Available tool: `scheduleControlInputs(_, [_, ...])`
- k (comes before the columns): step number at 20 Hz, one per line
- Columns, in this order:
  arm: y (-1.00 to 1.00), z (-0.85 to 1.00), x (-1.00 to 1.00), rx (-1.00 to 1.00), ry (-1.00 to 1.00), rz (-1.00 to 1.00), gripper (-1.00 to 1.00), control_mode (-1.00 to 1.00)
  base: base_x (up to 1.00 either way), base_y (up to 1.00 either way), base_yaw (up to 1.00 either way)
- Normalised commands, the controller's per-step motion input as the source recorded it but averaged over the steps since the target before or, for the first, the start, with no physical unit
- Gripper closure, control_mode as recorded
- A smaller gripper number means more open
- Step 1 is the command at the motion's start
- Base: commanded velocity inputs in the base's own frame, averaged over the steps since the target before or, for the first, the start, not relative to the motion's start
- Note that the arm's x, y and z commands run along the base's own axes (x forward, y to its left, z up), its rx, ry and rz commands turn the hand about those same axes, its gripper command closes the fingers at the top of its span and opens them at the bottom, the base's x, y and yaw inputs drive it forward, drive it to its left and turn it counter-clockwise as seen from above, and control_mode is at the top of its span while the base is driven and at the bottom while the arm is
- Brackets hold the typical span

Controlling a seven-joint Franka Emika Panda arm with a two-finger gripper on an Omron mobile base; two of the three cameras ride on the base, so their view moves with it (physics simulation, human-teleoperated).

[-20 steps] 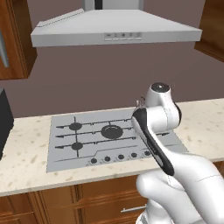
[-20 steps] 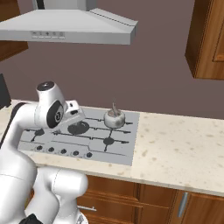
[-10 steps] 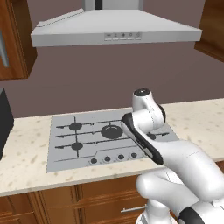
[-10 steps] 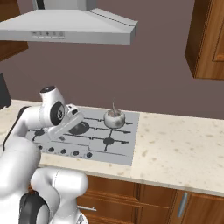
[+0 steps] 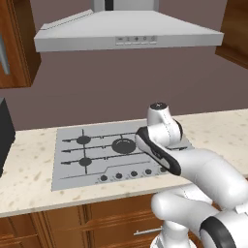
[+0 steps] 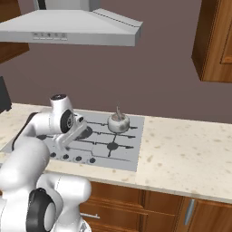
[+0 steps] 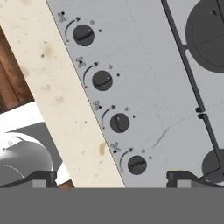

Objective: Lower the heat of the kettle.

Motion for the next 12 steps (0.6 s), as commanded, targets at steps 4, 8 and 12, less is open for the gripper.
scheduleControlInputs(4, [0.00,-0.30,0.00,0.00,0.06,0.11,-1.00,-1.00,0.00,0.00,0.00])
scheduleControlInputs(8, [0.10,-0.30,0.05,0.00,0.07,0.03,-1.00,-1.00,0.00,0.00,0.00])
scheduleControlInputs(12, [0.17,-0.30,0.10,0.00,0.10,0.00,-1.00,-1.00,0.00,0.00,0.00])
